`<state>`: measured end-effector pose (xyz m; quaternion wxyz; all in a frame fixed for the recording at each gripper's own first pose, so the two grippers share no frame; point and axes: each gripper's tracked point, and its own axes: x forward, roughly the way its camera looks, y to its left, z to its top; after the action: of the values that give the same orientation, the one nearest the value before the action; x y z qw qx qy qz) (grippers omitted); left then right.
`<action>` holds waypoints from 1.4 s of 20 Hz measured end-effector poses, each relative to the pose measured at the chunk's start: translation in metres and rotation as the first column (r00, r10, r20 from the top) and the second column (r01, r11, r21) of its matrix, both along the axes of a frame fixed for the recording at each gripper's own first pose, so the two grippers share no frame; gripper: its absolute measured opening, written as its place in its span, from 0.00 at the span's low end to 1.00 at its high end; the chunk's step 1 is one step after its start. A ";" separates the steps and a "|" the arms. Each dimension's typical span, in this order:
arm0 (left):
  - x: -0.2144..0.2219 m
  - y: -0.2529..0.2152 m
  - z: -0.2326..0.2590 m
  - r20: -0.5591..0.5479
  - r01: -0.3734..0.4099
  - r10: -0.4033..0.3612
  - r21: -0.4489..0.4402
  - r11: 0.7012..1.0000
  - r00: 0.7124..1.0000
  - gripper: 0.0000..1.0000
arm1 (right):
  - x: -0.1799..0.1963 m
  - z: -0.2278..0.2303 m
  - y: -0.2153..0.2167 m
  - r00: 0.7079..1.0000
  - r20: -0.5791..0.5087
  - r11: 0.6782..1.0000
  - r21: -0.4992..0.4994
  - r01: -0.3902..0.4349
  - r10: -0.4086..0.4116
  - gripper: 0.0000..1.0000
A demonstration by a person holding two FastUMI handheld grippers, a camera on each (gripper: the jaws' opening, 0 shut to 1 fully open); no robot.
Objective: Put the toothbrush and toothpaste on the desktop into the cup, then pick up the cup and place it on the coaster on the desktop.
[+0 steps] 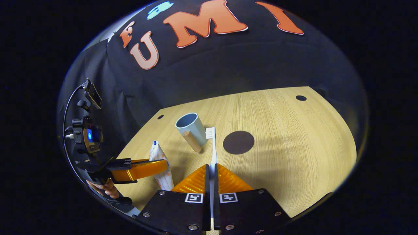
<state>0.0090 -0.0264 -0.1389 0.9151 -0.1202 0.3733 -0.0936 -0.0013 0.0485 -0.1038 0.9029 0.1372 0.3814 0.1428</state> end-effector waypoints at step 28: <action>0.063 0.033 0.138 0.554 -0.146 0.111 0.020 0.989 0.825 0.06 | 0.030 0.110 -0.004 0.857 0.515 1.000 0.005 0.017 -0.017 0.04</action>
<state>0.0715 0.0069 -0.0004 0.9912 -0.0850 0.0877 -0.0509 0.0284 0.0446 0.0066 0.9733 0.0973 0.1248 0.1662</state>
